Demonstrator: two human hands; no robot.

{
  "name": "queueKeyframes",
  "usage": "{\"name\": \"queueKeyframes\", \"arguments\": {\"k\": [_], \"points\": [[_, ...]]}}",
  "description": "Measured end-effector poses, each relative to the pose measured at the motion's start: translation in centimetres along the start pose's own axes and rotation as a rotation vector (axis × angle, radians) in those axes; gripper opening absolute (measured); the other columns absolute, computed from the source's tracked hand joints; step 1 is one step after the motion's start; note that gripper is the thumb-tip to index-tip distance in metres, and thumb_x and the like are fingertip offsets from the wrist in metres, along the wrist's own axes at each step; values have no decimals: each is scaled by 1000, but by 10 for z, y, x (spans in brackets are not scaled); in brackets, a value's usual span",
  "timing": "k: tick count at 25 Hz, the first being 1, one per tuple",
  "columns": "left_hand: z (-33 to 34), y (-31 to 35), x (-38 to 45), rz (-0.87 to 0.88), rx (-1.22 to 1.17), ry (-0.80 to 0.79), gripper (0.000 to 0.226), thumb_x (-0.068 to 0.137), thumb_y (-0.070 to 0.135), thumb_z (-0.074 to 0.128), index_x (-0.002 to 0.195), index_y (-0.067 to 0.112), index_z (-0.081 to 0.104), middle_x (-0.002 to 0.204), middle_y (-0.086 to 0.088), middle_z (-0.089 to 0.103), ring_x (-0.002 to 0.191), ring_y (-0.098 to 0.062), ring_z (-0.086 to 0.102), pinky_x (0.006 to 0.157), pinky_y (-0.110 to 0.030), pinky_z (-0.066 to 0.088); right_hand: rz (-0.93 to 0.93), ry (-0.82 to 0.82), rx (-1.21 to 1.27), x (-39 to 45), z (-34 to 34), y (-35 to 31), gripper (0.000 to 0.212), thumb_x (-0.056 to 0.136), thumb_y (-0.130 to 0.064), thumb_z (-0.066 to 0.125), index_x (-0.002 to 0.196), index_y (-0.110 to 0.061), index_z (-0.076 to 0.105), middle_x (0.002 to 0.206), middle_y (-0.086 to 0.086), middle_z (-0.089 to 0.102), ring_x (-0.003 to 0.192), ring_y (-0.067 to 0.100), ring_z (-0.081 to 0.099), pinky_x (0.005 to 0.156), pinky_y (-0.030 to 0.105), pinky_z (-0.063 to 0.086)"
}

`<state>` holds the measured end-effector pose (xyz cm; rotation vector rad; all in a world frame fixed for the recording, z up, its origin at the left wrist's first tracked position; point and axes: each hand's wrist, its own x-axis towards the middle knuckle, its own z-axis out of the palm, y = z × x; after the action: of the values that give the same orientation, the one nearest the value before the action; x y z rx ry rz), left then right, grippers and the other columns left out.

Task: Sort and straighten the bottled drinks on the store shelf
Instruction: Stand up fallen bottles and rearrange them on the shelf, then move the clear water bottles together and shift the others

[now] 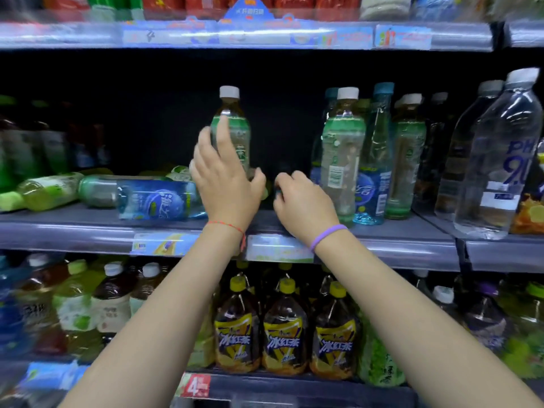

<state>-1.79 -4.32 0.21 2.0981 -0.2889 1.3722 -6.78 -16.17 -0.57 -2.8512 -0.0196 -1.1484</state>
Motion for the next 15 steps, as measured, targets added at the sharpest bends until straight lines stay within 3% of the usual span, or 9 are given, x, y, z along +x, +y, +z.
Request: {"name": "queueKeyframes", "arguments": {"k": [1,3,7,9,12,15], "points": [[-1,-13,5,-48,-34,-121,95,79,43,72,153,11,23,139,-13,51,123,-35,52,103,-50,37,81,-127,-34,4,4,-4,26,97,-21,48,122,-13,49,116,16,49,85,39,59,62,37,40],[-1,-34,11,-91,-118,-292,98,77,59,72,149,11,26,125,-8,63,111,-35,60,97,-47,40,203,-303,-51,16,8,-10,38,97,-28,48,133,-19,42,129,17,40,92,39,57,70,38,44],[-5,-57,17,14,-154,-327,88,75,68,69,134,11,37,102,-1,68,94,-31,64,91,-43,40,353,-487,-40,42,16,-21,51,96,-35,51,144,-24,39,140,17,43,117,36,53,94,41,47],[-7,-62,17,49,-192,-330,81,76,67,69,127,11,40,97,2,65,91,-29,64,86,-41,38,397,-463,-54,43,21,-26,48,93,-32,55,139,-23,43,136,18,48,117,37,54,94,41,48],[-5,-66,12,113,-207,-295,74,78,67,66,120,12,41,91,7,59,88,-24,63,78,-37,34,396,-347,-120,37,18,-26,25,91,-16,56,115,-19,50,116,15,58,102,37,59,75,37,47],[-1,-67,9,137,-216,-233,72,82,65,62,123,9,44,98,2,63,90,-23,62,81,-39,41,327,-72,-89,32,-10,-28,16,93,-14,55,104,-22,44,90,7,59,84,34,60,63,34,42]]}}
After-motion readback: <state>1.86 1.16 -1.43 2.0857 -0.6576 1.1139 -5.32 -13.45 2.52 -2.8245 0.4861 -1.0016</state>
